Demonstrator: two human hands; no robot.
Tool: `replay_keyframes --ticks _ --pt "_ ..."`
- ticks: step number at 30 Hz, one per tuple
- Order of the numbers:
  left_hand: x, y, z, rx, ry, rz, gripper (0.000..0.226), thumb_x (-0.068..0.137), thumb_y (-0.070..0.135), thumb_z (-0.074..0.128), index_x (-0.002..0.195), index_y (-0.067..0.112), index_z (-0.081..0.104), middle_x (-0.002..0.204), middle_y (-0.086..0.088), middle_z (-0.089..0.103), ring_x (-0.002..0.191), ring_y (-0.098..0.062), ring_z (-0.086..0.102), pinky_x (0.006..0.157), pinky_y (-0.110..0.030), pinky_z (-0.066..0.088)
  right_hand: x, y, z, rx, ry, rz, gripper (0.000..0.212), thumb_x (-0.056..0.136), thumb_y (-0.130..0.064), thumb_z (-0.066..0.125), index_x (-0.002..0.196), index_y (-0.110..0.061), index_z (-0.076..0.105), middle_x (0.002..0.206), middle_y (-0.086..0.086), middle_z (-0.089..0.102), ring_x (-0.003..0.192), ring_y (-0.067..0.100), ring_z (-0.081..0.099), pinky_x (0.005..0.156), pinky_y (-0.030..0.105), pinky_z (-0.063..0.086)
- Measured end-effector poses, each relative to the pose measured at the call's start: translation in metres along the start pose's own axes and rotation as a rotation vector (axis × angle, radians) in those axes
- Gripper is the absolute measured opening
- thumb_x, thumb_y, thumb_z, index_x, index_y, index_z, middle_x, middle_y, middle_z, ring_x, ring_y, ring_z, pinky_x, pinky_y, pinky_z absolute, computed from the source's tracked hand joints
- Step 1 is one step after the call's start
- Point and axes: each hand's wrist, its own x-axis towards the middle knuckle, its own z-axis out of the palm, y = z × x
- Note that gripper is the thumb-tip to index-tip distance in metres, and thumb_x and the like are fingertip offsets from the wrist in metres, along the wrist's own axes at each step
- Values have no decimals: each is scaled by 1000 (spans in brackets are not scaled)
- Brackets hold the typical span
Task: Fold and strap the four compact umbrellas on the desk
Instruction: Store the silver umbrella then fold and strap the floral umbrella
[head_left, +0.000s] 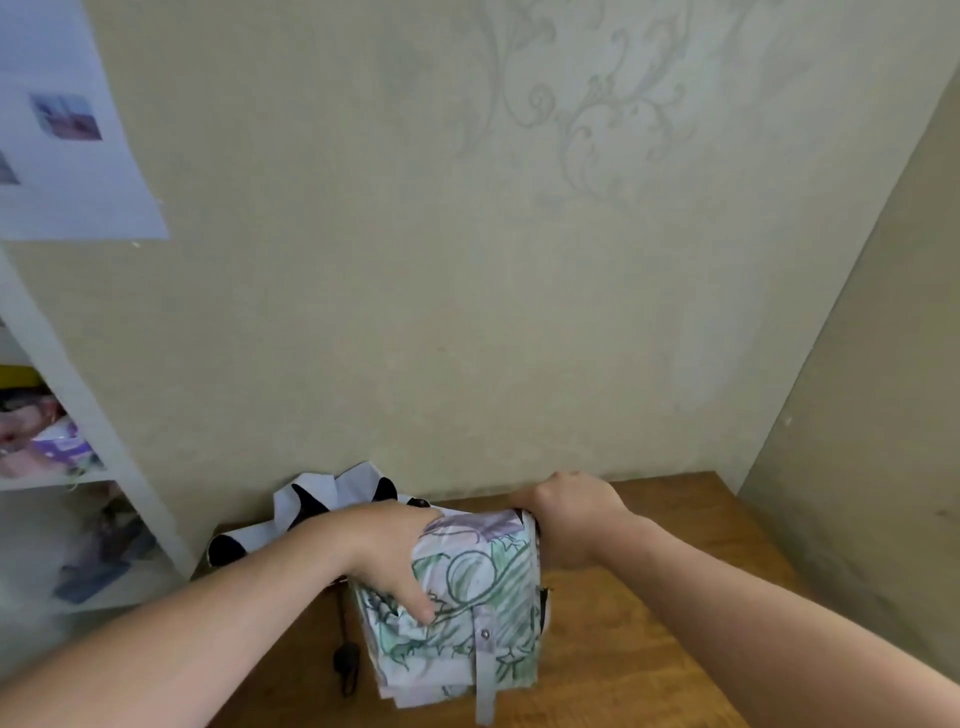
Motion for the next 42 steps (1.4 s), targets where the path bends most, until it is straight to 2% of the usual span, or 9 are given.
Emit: replay_keyframes --ticks 3,8,13,16,21,30,34,37,42 --pt "3 10 1 204 126 -46 116 60 72 82 157 37 28 144 10 56 119 -18 59 92 -37 54 -2 6 4 108 -33 67 34 85 -56 63 104 -28 65 98 2 73 92 32 68 71 36 54" --pt "4 10 -2 105 131 73 52 69 45 83 112 43 54 88 15 61 73 -7 60 63 -33 52 -14 11 -5 321 -107 96 25 80 -32 72 104 -30 70 87 -5 73 73 22 69 59 32 58" --pt "-1 -9 10 -131 185 100 53 64 47 82 112 48 59 102 25 70 92 5 66 83 -27 59 -36 48 -2 896 77 176 51 70 -29 96 113 -36 71 104 -1 74 68 30 70 62 47 63" --pt "-9 -17 17 -264 202 93 49 68 40 83 112 44 63 105 23 71 95 5 67 89 -26 58 -52 58 5 1008 309 171 57 79 -27 91 127 -40 62 108 4 67 77 13 63 83 39 58" --pt "-18 -27 32 -361 239 22 39 68 38 82 104 40 65 96 22 73 90 2 69 84 -27 58 -53 47 19 1259 462 197 60 83 -39 84 134 -48 55 108 3 65 87 17 67 86 41 57" --pt "-22 -23 33 -417 236 8 40 67 40 82 104 37 68 98 18 75 92 -1 71 90 -37 61 -25 19 1 1024 309 134 42 96 -64 57 134 -49 54 99 -15 65 81 9 66 79 34 56" --pt "-25 -24 33 -580 143 32 45 71 30 85 114 30 72 108 10 78 103 -10 74 97 -44 59 -21 5 -1 1379 287 132 31 101 -40 64 130 -36 58 93 5 66 74 24 63 67 38 53" --pt "-28 -26 38 -819 73 84 59 73 16 85 129 19 68 123 -3 76 116 -25 71 103 -49 55 -25 6 0 1765 207 138 51 92 -40 70 140 -37 53 102 6 67 89 28 64 81 42 55" --pt "-28 -22 35 -936 60 142 71 65 21 86 132 15 64 126 -9 74 118 -30 70 104 -49 54 -31 11 10 1598 115 4 92 64 -48 97 143 -27 55 110 13 65 98 30 65 95 47 55"
